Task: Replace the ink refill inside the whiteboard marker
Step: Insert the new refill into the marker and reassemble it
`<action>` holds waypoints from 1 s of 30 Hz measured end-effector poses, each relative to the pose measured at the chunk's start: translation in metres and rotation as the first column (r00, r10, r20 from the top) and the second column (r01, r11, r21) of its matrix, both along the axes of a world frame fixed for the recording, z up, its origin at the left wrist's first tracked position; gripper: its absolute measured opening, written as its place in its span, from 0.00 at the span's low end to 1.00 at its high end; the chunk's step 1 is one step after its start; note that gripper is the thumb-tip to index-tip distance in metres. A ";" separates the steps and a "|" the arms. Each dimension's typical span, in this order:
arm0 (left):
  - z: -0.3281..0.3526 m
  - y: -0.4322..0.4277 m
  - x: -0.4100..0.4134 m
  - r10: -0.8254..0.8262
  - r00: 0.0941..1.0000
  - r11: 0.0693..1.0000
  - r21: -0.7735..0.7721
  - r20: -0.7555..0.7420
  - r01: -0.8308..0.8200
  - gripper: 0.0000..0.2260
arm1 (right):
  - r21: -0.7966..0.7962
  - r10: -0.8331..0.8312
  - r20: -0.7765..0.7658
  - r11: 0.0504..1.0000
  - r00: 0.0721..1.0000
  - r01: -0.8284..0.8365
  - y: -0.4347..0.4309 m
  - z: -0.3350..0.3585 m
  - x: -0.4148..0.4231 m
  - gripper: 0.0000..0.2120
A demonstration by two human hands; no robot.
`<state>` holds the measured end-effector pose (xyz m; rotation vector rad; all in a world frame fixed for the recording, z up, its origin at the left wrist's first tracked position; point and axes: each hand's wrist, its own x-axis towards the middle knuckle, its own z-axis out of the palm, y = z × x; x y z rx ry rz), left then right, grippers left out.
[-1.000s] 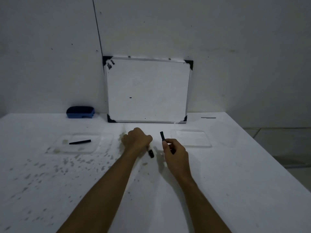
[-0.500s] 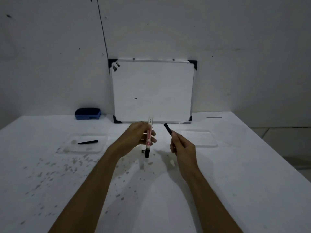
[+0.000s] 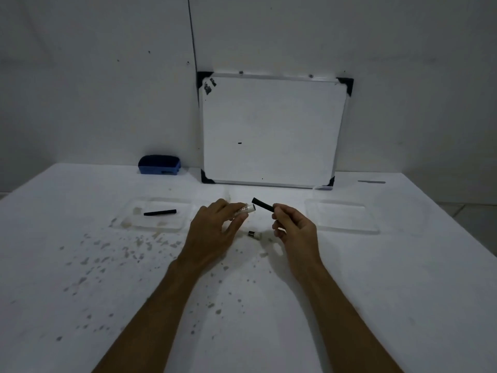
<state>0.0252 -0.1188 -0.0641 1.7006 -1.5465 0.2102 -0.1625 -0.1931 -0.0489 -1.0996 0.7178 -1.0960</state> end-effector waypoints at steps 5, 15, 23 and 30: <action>0.003 0.000 0.001 0.018 0.999 0.998 -0.058 -0.035 -0.020 0.18 | -0.088 -0.051 -0.099 0.995 0.994 0.042 -0.004 -0.003 -0.002 0.06; 0.003 0.002 -0.004 -0.046 0.989 0.999 -0.003 -0.139 0.046 0.17 | -0.008 -0.047 0.023 0.999 0.999 0.047 -0.006 0.003 -0.007 0.06; 0.006 0.003 -0.010 -0.093 0.978 0.993 0.049 -0.184 0.104 0.18 | 0.010 0.012 0.040 1.000 0.999 -0.012 -0.007 0.005 -0.009 0.07; 0.006 0.005 -0.007 -0.001 0.996 0.997 0.074 -0.084 0.007 0.20 | -0.229 -0.008 -0.217 0.972 0.976 -0.043 -0.008 0.003 -0.016 0.06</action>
